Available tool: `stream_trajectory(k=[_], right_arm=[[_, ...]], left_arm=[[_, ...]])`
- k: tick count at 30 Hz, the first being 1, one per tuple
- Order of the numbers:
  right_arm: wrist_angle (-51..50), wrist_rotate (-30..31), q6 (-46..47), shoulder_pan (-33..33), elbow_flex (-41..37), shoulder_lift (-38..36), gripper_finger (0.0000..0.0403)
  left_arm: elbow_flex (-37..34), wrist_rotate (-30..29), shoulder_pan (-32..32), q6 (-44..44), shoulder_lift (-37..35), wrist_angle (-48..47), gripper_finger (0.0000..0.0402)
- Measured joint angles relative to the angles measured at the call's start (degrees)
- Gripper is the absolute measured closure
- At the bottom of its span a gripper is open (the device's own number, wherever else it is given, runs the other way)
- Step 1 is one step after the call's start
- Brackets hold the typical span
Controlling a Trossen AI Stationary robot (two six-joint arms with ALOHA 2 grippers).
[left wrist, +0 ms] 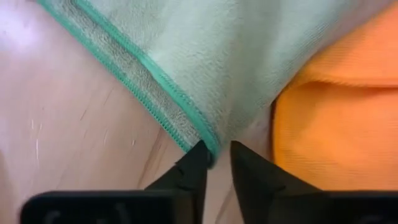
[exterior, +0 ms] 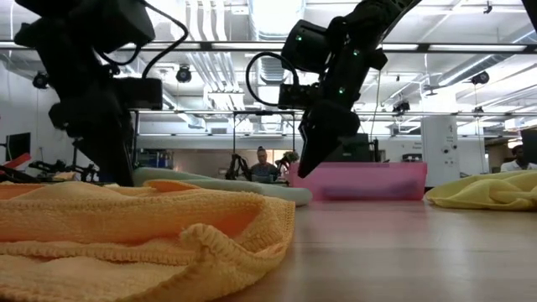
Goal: Fold microfiber towels
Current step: Fold the green microfiber cloth
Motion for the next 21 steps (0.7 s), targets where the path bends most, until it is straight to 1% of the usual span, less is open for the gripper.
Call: stream_trajectory(k=[5,10,13,17,19,21], right_arm=[[-1.4,0.0,0.7,0.0,0.4,-1.1,0.0285],[-2.6,0.0,1.5,0.5,-1.0,-3.6,0.0276],[-1.8,-0.1,2.2,1.6,-2.9,-5.7,0.0275],[2.6,-0.1,3.0,3.2,-7.2,-8.8,0.0278],[5.3,-0.1,3.5,3.9,-9.8,-10.4,0.028],[9.1,-0.2,3.6,4.4,-12.5,-12.1,0.0283]], left_arm=[[0.0,2.6,0.0,-0.1,-2.4,-0.2,0.0284],[0.0,7.1,0.0,-0.2,-4.9,-2.1,0.0247],[0.1,9.2,0.0,-0.2,-7.2,-2.7,0.0237],[1.8,9.2,0.1,0.0,-10.4,-3.1,0.0235],[2.8,8.1,0.2,0.9,-12.0,-2.3,0.0235],[3.2,4.6,0.9,1.7,-13.0,-0.8,0.0235]])
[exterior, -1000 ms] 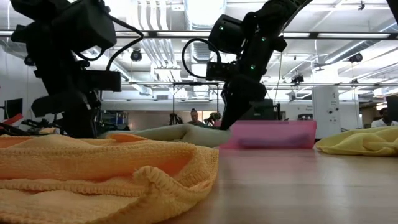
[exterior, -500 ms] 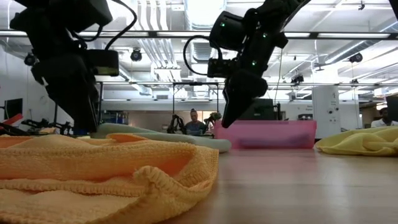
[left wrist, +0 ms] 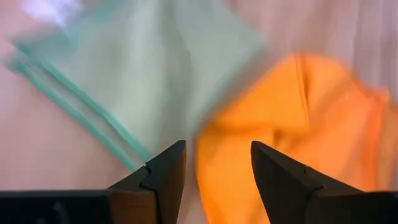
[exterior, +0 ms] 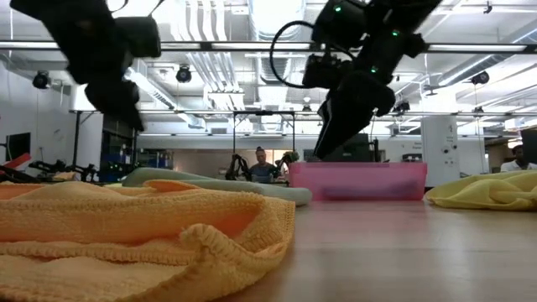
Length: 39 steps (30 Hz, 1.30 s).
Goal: Fold microfiber towels
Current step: Fold the green microfiber cloth
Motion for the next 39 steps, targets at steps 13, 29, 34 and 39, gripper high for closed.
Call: stream_trajectory(k=[13,29,34,39], right_arm=[[15.4,0.1,-2.6,0.3,-9.4,-7.7,0.0289],[15.4,0.2,-3.4,0.0,-10.0,-7.5,0.0292],[15.4,0.2,-3.9,0.0,-10.0,-7.5,0.0298],[15.4,0.2,-3.8,0.0,-10.0,-7.5,0.0303]], left_arm=[[0.5,-5.4,21.4,-0.2,12.2,9.0,0.0236],[7.4,-3.5,25.0,1.3,26.8,10.0,0.0236],[7.2,-2.4,24.9,1.2,26.8,10.5,0.0236],[7.1,-2.3,24.7,1.2,28.2,12.3,0.0236]])
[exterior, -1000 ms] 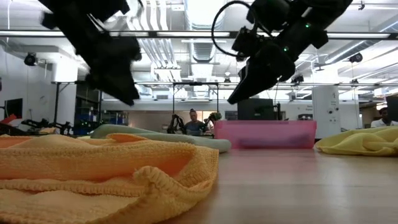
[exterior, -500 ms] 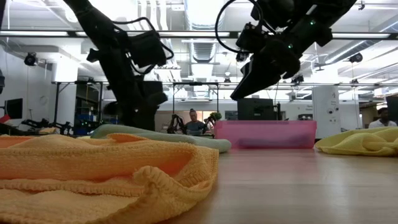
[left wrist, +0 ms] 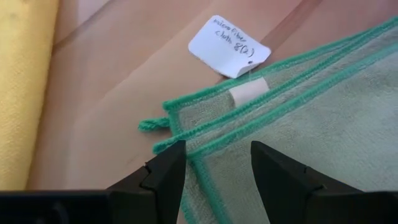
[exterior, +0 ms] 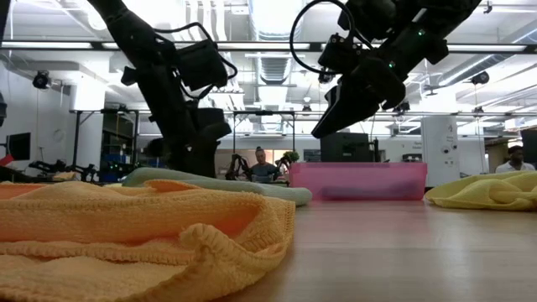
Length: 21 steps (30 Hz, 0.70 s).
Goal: Fold microfiber towels
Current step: Fold the green microfiber cloth
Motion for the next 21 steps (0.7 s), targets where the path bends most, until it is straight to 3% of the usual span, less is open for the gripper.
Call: stream_trajectory(k=[6,21], right_arm=[[0.0,0.0,0.1,0.0,0.0,0.0,0.0299],[0.0,0.0,0.2,0.0,0.0,0.0,0.0313]], left_arm=[[0.0,0.4,-0.9,0.1,0.2,0.2,0.0246],[1.3,1.0,-1.5,2.6,-0.3,0.1,0.0396]])
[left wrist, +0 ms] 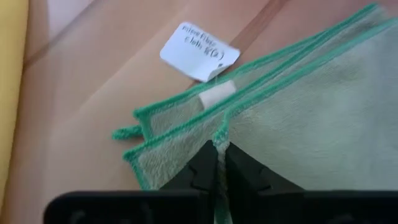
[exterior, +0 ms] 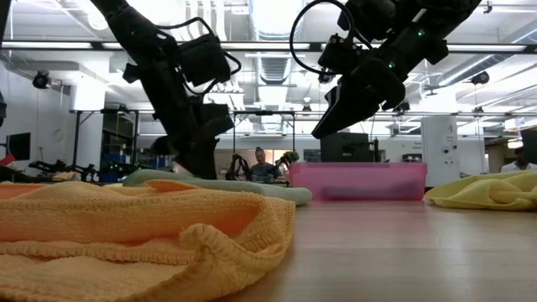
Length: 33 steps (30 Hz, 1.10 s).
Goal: Fold microfiber towels
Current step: Fold the green microfiber cloth
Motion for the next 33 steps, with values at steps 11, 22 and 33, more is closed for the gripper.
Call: stream_trajectory(k=[11,22,33], right_arm=[[0.0,0.0,0.0,0.0,0.0,0.0,0.0308],[0.0,0.0,0.0,0.0,0.0,0.0,0.0307],[0.0,0.0,0.5,0.0,0.0,0.0,0.0307]], left_arm=[[1.8,-2.0,0.1,8.6,0.0,3.1,0.0386],[1.7,-6.8,1.2,9.5,0.0,3.0,0.0385],[1.7,-6.5,1.5,9.5,0.0,3.0,0.0336]])
